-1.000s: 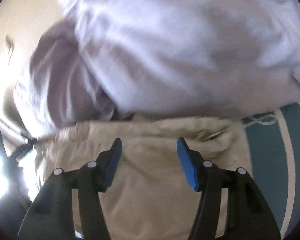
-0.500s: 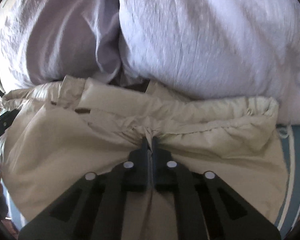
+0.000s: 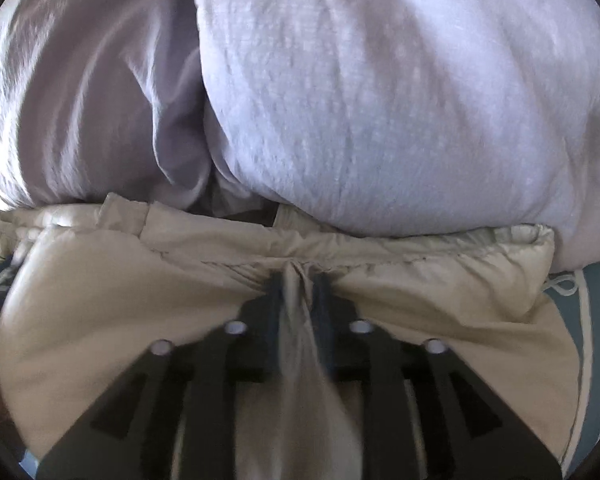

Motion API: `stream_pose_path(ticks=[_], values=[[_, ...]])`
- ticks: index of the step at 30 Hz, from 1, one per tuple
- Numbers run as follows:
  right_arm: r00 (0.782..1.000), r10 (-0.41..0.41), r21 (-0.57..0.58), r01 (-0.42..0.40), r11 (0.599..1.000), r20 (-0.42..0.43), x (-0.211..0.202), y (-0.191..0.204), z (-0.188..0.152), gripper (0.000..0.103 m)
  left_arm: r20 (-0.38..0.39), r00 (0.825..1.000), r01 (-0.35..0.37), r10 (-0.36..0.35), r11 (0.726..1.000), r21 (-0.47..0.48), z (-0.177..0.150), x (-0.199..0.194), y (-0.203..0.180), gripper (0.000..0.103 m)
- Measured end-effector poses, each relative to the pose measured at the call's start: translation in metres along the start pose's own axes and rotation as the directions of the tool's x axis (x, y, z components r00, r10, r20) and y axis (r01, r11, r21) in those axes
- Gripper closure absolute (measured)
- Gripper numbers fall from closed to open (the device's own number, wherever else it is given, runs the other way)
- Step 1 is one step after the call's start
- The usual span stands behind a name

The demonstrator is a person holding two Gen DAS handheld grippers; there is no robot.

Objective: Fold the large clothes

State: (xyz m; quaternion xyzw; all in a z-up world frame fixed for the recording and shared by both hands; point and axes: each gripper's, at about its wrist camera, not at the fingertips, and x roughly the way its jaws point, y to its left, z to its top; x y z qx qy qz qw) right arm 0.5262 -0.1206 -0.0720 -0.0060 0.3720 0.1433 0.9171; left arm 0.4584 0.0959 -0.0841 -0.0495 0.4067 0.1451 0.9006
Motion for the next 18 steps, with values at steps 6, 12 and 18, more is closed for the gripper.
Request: stream_pose_path(ticks=[6, 12, 18], values=[[0.997, 0.03, 0.062, -0.034, 0.997, 0.076, -0.04, -0.032, -0.016, 0.053, -0.011, 1.0, -0.01, 0.01, 1.0, 0.0, 0.0, 0.013, -0.004, 0.017], [0.995, -0.051, 0.107, 0.041, 0.993, 0.085, -0.064, -0.062, -0.031, 0.051, -0.018, 1.0, -0.005, 0.005, 1.0, -0.006, -0.004, 0.023, -0.006, 0.016], [0.99, -0.129, 0.144, 0.12, 0.982, 0.055, -0.059, -0.092, -0.047, 0.051, -0.02, 1.0, -0.003, 0.002, 1.0, -0.008, -0.006, 0.031, 0.004, 0.015]])
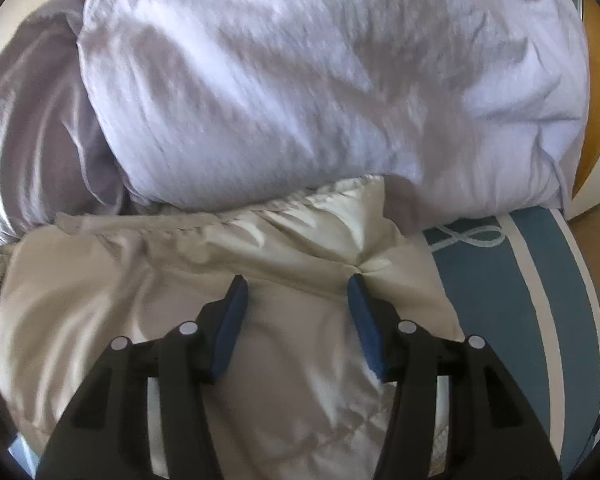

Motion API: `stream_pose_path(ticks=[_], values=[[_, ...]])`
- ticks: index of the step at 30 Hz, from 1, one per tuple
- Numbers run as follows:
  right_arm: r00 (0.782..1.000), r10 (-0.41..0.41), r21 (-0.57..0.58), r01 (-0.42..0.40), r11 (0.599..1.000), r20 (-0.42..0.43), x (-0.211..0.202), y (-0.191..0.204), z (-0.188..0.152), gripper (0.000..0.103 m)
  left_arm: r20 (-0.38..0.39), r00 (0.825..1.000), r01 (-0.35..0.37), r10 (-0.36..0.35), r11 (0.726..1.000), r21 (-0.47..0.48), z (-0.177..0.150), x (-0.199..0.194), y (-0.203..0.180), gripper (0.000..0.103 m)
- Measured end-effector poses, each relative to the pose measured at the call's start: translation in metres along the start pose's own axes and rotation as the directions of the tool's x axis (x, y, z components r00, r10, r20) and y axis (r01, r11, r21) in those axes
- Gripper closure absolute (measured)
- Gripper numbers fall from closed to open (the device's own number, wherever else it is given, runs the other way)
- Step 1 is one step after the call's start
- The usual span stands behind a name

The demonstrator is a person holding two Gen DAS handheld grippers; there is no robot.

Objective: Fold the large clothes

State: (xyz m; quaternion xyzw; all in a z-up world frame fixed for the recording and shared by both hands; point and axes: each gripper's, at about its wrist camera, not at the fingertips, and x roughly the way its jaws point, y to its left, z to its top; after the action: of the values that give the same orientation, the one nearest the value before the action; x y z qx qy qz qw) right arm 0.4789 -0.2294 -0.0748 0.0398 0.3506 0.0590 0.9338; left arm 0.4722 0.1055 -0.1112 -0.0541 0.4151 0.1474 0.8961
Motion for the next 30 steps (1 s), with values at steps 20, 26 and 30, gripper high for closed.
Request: stream_pose_path(ticks=[20, 26, 30], values=[[0.996, -0.09, -0.078, 0.091, 0.993, 0.016, 0.061, 0.017, -0.004, 0.046, 0.015, 1.0, -0.01, 0.01, 1.0, -0.018, -0.004, 0.022, -0.004, 0.012], [0.996, -0.085, -0.077, 0.087, 0.993, 0.019, 0.068, 0.012, -0.006, 0.046, 0.019, 1.0, -0.006, 0.007, 1.0, -0.024, -0.01, 0.028, -0.002, 0.012], [0.996, -0.086, -0.085, 0.085, 0.993, -0.001, 0.079, 0.013, -0.005, 0.045, 0.008, 1.0, -0.004, 0.005, 1.0, -0.019, -0.014, 0.027, 0.001, 0.012]])
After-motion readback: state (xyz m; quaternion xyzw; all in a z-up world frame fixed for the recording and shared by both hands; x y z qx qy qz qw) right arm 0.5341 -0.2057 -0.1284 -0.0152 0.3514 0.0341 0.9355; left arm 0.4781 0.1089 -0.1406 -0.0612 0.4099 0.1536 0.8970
